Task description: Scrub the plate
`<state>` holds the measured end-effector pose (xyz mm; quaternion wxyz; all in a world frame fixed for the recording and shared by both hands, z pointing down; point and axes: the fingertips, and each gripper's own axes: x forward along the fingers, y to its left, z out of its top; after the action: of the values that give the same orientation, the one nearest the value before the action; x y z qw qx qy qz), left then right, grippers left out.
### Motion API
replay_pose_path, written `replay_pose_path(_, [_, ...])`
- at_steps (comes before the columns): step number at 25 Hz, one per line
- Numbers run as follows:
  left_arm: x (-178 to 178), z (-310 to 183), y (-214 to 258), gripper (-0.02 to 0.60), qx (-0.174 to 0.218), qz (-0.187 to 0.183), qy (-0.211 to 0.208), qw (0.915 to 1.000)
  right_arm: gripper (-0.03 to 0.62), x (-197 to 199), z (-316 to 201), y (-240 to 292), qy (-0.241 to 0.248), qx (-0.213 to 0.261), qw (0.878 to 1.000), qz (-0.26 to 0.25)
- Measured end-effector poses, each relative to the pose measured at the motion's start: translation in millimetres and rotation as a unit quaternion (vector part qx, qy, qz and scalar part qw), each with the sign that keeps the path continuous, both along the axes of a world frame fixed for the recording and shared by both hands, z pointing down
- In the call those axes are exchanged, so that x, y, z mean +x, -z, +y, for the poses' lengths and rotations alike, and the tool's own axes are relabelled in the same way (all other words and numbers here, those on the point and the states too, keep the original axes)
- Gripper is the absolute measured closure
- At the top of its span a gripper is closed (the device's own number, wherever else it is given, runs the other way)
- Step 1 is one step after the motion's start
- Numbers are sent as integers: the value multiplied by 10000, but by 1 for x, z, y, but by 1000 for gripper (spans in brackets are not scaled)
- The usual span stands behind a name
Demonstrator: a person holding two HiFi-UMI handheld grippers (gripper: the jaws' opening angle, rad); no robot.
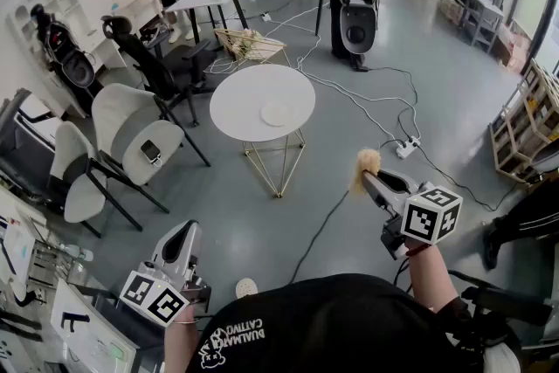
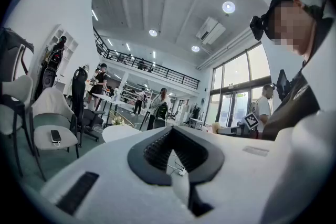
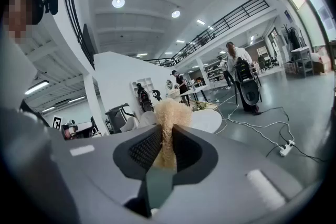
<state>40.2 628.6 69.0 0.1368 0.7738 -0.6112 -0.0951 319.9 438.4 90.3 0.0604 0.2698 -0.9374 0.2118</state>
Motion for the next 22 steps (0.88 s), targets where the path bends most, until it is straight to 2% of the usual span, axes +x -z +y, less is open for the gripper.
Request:
replay_pose_path(10, [3, -6, -9, 581, -79, 5, -52, 10000, 530, 4, -7, -8, 17, -83, 9999, -130])
replay_pose_path(13, [9, -6, -9, 581, 164, 23, -61, 9998, 528, 1, -6, -13, 222, -203, 9984, -477])
replay_pose_path(16, [12, -9, -7, 581, 392, 380, 7, 9985, 528, -2, -6, -23, 405, -427, 9962, -643])
replay_pose_path(18, [19, -15, -12, 581, 264, 602, -133, 9978, 528, -4, -9, -33, 438, -577, 9957, -574])
replay_pose_path(20, [23, -24, -19, 581, 70, 508, -331, 9981, 528, -11, -12, -42, 490, -715, 9948, -528])
replay_pose_path(22, [15, -38, -22, 581, 85, 323, -326, 9989, 528, -23, -18, -51, 532, -824, 9939, -507])
